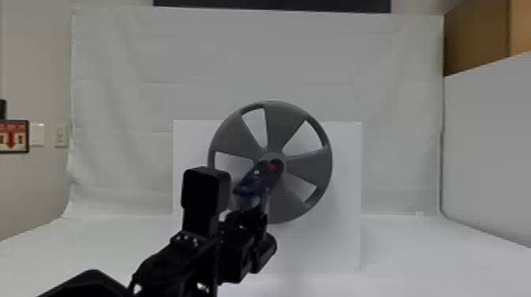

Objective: Grasp the drill and bring into the middle of wheel

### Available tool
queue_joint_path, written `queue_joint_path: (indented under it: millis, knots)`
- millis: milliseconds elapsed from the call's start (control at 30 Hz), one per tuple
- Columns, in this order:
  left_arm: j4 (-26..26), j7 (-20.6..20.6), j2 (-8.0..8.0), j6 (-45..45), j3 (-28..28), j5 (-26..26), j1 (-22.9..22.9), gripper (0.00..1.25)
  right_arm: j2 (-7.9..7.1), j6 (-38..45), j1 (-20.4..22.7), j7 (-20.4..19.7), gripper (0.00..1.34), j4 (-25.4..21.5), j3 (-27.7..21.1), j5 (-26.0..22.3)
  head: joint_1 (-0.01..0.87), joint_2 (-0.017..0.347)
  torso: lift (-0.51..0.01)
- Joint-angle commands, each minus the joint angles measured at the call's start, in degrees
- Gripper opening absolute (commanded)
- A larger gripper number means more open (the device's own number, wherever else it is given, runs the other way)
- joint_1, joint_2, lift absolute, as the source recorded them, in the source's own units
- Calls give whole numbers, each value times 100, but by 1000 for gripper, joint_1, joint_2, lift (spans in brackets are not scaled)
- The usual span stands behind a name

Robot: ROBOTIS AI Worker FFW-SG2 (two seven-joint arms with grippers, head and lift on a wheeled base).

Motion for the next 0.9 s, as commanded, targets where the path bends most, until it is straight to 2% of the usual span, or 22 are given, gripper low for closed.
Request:
queue_joint_path:
  millis: [0,867]
  knots:
    - [78,1,-9,-14,-3,-5,-17,29,-10,9,0,0,1049,0,9,-8,0,0,-406]
    - [342,1,-53,-84,50,-234,-87,29,-28,27,18,0,1049,0,18,-8,0,0,-406]
